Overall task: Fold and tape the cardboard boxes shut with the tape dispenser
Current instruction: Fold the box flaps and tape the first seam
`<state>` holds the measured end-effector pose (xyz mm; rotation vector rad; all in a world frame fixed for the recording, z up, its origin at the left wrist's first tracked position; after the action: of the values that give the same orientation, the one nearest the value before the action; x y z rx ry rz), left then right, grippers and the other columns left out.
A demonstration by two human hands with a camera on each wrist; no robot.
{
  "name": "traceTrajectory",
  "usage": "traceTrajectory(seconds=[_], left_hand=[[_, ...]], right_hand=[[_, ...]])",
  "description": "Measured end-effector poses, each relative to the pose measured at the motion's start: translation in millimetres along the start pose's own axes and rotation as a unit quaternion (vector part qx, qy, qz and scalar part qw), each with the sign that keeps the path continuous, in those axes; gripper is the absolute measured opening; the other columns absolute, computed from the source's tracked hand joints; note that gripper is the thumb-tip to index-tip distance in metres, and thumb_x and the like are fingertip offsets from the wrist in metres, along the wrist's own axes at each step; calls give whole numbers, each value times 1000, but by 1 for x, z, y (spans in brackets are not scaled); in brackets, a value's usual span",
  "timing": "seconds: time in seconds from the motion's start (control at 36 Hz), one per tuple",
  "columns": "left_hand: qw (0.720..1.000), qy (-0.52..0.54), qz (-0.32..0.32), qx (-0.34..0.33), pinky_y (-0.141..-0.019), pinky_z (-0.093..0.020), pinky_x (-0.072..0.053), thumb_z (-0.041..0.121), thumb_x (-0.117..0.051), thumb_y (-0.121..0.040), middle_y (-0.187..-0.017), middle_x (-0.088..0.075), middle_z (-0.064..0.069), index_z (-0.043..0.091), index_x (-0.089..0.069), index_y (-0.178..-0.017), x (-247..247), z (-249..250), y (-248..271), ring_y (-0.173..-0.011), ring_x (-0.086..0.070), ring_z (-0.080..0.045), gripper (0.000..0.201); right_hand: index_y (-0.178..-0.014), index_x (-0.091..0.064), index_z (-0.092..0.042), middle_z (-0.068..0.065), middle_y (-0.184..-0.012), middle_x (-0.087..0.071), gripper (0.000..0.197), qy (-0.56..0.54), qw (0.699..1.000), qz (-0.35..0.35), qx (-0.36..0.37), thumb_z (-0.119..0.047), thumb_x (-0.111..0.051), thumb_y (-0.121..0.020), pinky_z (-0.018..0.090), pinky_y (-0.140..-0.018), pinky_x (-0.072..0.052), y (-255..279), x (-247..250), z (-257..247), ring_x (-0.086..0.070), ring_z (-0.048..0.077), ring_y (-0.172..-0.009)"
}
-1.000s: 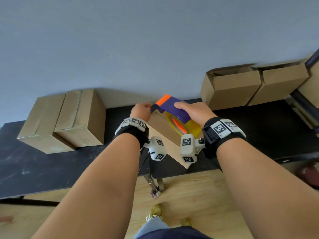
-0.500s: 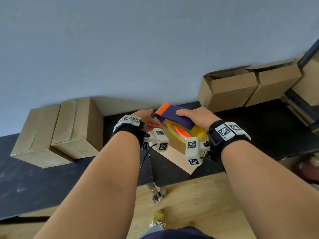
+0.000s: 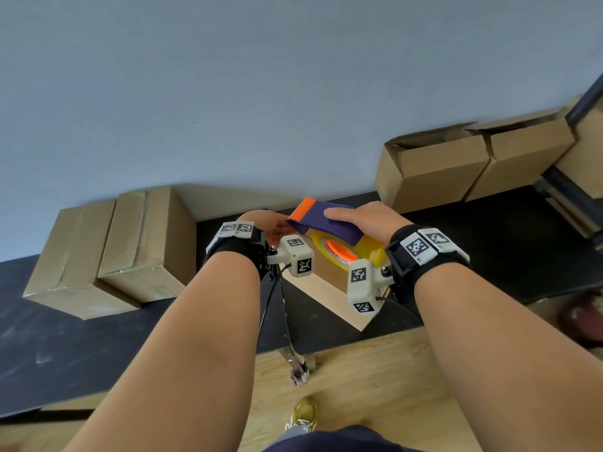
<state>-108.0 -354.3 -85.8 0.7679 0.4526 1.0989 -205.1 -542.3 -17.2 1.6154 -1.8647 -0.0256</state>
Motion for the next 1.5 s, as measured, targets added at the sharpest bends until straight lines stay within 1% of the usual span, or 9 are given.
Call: traceTrajectory(seconds=[0.14,0.31,0.47,0.64,0.72,0.92,1.06,1.28,1.5], left_hand=[[997,-76,34,-8,-47,-20,-49,14,-56,-96,-46,-62,-2,7,-57,-69,-4,11,14,-37,-58,-8,28],[992,-21,65,-104,-77,-33,-57,0,-50,-95,-78,-65,-10,-4,-62,-113,-5,20,7,-70,-63,-19,22],[990,-13,76,-120,-79,-27,-57,-4,-45,-96,-131,-56,-23,-10,-45,-133,-17,14,2,-92,-64,-24,38],[909,-359,158,-141,-105,-24,-29,32,-34,-105,-146,-44,5,9,-30,-145,-10,25,26,-134,-41,-12,47],[873,-422,177,-168,-102,-27,-33,37,-29,-105,-145,-44,1,13,-33,-143,-13,25,34,-132,-42,-16,46],[888,-388,178,-169,-89,-31,-42,40,-43,-100,-124,-60,-7,8,-44,-129,-9,27,17,-117,-57,-25,44],[909,-286,228,-198,-67,-34,-53,18,-53,-89,-64,-56,-10,7,-60,-75,3,31,0,-65,-56,-25,20],[918,-256,222,-208,-73,-47,-59,17,-53,-86,-74,-70,-18,4,-66,-68,9,21,-17,-73,-70,-33,26],[913,-285,210,-203,-73,-35,-55,22,-54,-92,-80,-70,-13,5,-70,-76,9,20,-17,-76,-66,-31,28]], right_hand=[[-83,-69,-14,3,-82,-68,47,-1,1000,0,0,-61,-71,-76,27,-67,-43,2,-2,-3,-62,17,-74],[-80,-68,-14,0,-76,-64,41,0,1000,16,8,-55,-70,-80,25,-60,-38,4,3,-8,-58,14,-70],[-82,-68,-13,0,-76,-64,42,-13,1000,21,-2,-55,-71,-80,23,-59,-38,8,5,1,-59,12,-69],[-93,-68,-11,3,-86,-67,48,14,1000,19,-13,-57,-71,-78,24,-62,-41,14,11,1,-61,14,-74],[-91,-65,-14,2,-87,-66,43,29,999,14,-23,-55,-71,-79,24,-61,-40,19,17,4,-60,14,-75],[-100,-62,-15,2,-96,-66,47,52,998,5,-34,-54,-72,-78,25,-63,-41,24,22,-5,-61,15,-81],[-86,-60,-16,3,-91,-65,41,93,995,28,-31,-54,-72,-77,25,-62,-43,20,16,-5,-60,15,-79],[-77,-60,-14,3,-80,-62,39,129,991,28,-23,-52,-71,-78,27,-61,-40,13,7,-13,-58,16,-72],[-76,-56,-17,3,-87,-62,38,136,990,19,-36,-53,-70,-79,31,-76,-46,6,0,-18,-60,20,-84]])
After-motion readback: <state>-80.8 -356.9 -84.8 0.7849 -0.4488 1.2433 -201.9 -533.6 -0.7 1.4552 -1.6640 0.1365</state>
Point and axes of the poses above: each hand's wrist, its own y-axis away from the middle knuckle, its own x-axis out of the back of the hand, z = x × y, the point moved 7 cm from there along -y, towards the middle knuckle
